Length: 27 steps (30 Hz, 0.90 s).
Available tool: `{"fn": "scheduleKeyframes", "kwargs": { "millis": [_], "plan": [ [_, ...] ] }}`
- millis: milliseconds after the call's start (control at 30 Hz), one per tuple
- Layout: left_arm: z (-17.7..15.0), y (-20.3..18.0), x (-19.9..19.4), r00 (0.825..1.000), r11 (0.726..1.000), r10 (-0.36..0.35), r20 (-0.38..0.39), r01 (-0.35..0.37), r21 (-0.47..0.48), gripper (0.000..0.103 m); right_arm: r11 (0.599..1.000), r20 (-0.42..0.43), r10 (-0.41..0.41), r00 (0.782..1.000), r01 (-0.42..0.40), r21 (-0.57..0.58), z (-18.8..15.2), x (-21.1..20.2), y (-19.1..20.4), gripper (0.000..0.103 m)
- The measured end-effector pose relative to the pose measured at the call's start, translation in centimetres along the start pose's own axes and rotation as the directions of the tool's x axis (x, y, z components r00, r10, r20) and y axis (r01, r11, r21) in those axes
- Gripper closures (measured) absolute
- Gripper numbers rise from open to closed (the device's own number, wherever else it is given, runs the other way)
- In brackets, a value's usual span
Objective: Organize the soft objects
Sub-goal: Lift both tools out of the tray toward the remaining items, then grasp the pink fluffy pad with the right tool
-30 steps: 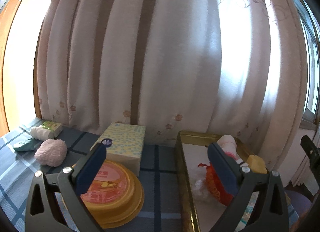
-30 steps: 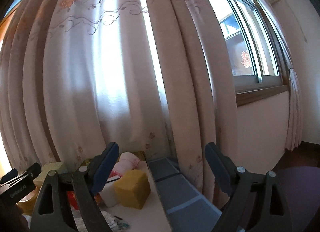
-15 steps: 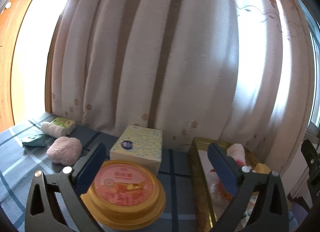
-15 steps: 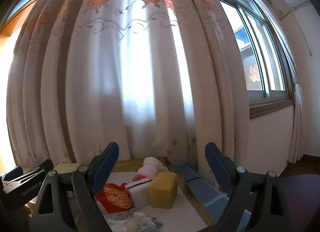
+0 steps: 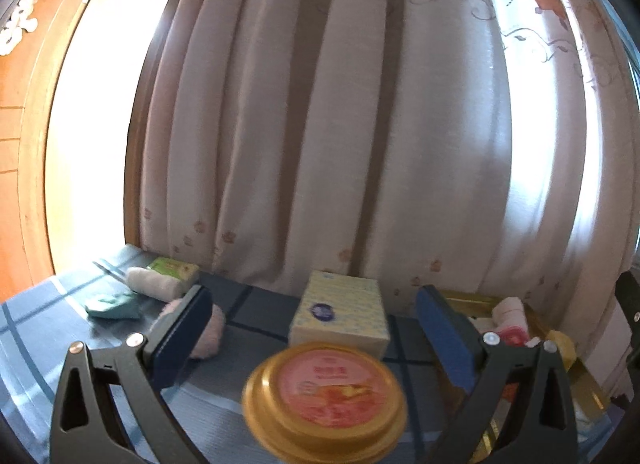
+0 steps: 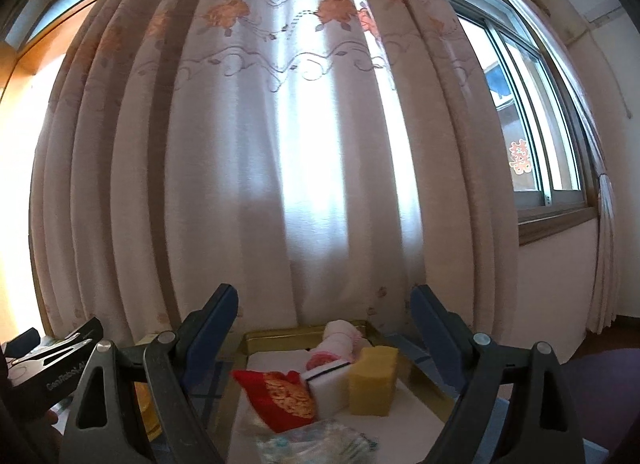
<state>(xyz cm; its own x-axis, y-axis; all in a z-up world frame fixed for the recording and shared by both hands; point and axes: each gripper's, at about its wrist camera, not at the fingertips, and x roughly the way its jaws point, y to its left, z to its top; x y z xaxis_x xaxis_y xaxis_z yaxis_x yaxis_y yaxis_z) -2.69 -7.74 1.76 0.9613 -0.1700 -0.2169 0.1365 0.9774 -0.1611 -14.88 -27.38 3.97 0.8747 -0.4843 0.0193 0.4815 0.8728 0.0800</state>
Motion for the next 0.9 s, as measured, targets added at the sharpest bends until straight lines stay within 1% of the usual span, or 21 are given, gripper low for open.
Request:
{"fn": "scheduleKeyframes", "kwargs": {
  "millis": [100,200,333,500,667,800,900],
  "plan": [
    [0.3,0.5,-0.4,0.999,0.999,0.025,0.025,-0.026,0.047,0.001,1.000,0.002,0.018,1.000,-0.018,-0.010,-0.1,-0.1,1.1,0.014],
    [0.4,1.0,-0.7,0.998,0.994,0.034,0.046,-0.038,0.099,0.001,0.999,0.004,0.038,0.999,-0.038,-0.018,-0.1,-0.3,2.2,0.014],
    [0.8,2.3,-0.7,0.997,0.988,0.054,0.057,-0.061,0.139,0.001,0.997,-0.010,0.077,0.997,-0.077,-0.014,-0.3,-0.4,3.9,0.014],
    [1.3,5.0,-0.1,0.995,0.984,0.092,0.046,-0.098,0.146,0.001,0.992,-0.057,0.130,0.990,-0.130,0.005,-0.7,-0.1,6.5,0.014],
    [2.0,8.6,0.6,0.988,0.978,0.152,0.041,-0.156,0.138,0.001,0.983,-0.108,0.183,0.977,-0.183,0.010,-1.0,0.2,9.6,0.014],
    [2.5,11.0,1.0,0.980,0.970,0.197,0.044,-0.201,0.136,0.001,0.973,-0.102,0.227,0.969,-0.230,-0.023,-1.2,-0.2,12.5,0.014],
    [2.8,12.8,1.4,0.975,0.966,0.220,0.031,-0.222,0.132,0.001,0.961,-0.103,0.264,0.959,-0.270,-0.052,-1.4,-0.5,14.8,0.014]
  ]
}}
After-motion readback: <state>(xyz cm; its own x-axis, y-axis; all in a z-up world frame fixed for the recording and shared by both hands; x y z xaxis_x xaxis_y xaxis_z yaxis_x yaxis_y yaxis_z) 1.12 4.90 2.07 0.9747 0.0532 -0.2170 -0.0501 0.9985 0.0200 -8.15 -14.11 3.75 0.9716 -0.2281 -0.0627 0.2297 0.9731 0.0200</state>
